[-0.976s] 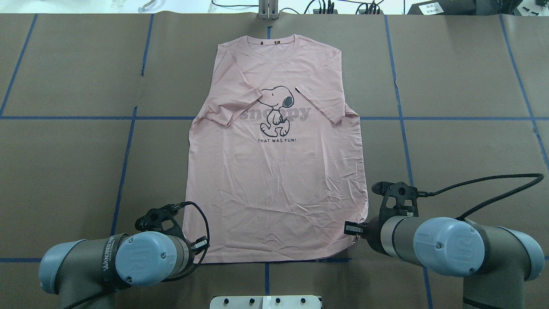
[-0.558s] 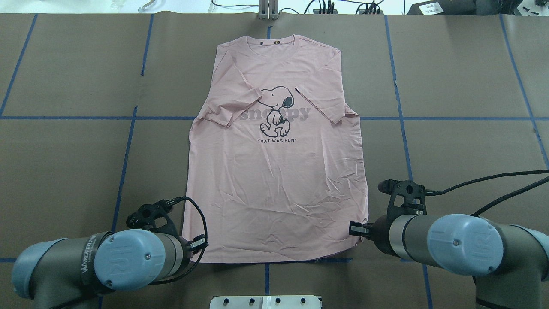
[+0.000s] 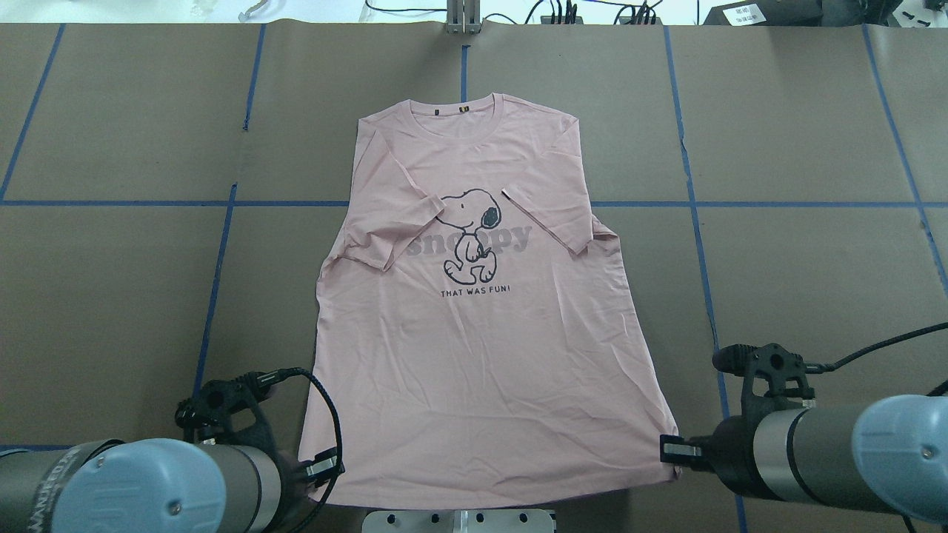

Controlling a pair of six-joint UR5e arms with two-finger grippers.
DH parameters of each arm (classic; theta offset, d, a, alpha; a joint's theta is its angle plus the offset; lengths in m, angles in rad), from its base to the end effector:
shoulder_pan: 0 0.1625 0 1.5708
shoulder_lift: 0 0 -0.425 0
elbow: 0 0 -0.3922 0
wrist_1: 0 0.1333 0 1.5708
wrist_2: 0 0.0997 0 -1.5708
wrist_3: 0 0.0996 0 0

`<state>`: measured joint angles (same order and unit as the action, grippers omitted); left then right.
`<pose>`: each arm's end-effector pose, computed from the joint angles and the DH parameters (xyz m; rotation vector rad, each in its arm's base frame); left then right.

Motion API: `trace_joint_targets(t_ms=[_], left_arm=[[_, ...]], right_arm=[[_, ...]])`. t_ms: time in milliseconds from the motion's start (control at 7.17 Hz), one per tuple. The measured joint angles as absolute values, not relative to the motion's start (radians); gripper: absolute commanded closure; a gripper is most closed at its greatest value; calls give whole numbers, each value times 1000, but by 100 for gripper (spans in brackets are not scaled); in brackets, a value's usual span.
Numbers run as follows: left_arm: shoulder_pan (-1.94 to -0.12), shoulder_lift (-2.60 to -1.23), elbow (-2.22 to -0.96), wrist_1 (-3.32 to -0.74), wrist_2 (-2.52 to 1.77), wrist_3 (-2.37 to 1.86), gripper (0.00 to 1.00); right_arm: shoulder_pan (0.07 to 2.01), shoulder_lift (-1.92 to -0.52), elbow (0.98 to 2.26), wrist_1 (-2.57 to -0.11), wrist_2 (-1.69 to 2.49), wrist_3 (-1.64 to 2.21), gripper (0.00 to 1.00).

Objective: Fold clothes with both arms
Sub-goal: 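Lift the hem with both grippers and fold it toward the collar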

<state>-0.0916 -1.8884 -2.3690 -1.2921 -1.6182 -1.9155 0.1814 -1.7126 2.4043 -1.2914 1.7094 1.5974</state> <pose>0.4321 -0.1688 0.2065 -0.1509 0.8303 -0.3905 -0.3519 -0.1861 0.3064 -0.0522 -0.9769 0.1239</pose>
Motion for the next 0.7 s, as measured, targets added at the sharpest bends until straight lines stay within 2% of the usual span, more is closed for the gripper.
trace_joint_targets(t_ms=[279,418,697], left_arm=[[-58,-1902,-2446,-1221,-1621,-1915,100],[-69,-1918,-2449,-1212,-1620,-1908,100],[-206,-1947,-2399,-1215,-1621,-1773,100]], right_arm=[[150,-1733,2458,-1292,1722,1628,100],[184,-1699,2450,-1291,1727,1614,100],[355,-1524,2329,-1288,1765,1486,100]])
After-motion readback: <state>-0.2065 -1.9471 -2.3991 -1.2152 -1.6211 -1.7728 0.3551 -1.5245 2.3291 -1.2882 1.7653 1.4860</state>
